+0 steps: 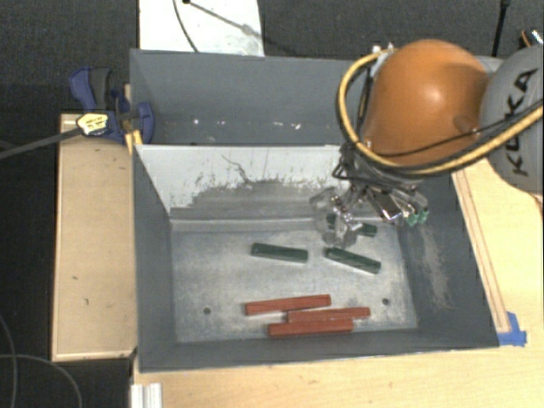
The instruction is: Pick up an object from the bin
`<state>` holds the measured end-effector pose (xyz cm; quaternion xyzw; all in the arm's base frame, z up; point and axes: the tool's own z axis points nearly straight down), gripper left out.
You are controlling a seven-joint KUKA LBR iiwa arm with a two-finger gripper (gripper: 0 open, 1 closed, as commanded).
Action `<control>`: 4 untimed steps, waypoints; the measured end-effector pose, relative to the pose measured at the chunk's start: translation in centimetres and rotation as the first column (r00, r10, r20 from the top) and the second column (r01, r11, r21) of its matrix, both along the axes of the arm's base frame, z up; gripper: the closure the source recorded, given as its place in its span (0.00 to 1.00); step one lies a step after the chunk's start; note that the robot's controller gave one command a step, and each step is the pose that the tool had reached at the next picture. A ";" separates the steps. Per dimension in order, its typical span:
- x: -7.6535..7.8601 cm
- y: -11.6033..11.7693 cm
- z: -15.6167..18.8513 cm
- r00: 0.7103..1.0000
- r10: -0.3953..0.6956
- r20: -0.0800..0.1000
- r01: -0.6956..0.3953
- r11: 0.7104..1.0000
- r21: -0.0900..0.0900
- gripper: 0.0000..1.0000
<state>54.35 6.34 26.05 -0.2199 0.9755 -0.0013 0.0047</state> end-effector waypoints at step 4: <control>4.6 3.0 -8.7 0.990 -0.142 -0.004 0.142 0.990 0.004 1.00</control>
Offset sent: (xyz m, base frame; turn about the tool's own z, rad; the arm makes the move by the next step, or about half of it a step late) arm -0.0116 0.0323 -0.0850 -0.0694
